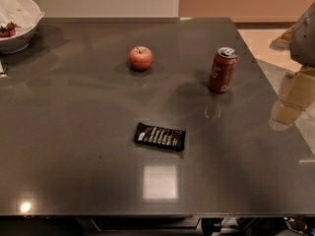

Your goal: Move coke can near rxbar chocolate

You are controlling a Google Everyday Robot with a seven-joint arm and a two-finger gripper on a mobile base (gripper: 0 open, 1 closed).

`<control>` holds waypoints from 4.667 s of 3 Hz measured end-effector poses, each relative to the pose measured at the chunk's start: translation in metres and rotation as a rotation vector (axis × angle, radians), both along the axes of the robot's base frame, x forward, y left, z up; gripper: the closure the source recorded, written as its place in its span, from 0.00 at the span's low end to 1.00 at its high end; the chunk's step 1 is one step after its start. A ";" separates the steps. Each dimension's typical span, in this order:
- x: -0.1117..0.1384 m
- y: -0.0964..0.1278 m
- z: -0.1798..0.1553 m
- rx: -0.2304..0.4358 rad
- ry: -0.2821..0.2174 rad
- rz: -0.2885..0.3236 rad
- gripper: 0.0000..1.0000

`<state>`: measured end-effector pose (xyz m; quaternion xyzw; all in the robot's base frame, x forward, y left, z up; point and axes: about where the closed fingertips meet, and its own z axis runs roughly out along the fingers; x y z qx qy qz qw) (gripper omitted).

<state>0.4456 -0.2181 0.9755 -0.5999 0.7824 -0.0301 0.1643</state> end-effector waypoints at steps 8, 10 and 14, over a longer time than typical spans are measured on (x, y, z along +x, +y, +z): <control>0.188 0.000 -0.077 0.350 0.016 -0.183 0.00; 0.194 0.009 -0.076 0.424 0.007 -0.182 0.41; 0.124 0.083 -0.058 0.547 0.094 0.041 1.00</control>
Offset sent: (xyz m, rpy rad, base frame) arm 0.0929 -0.0148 -0.0174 0.1656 -0.0175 -0.0841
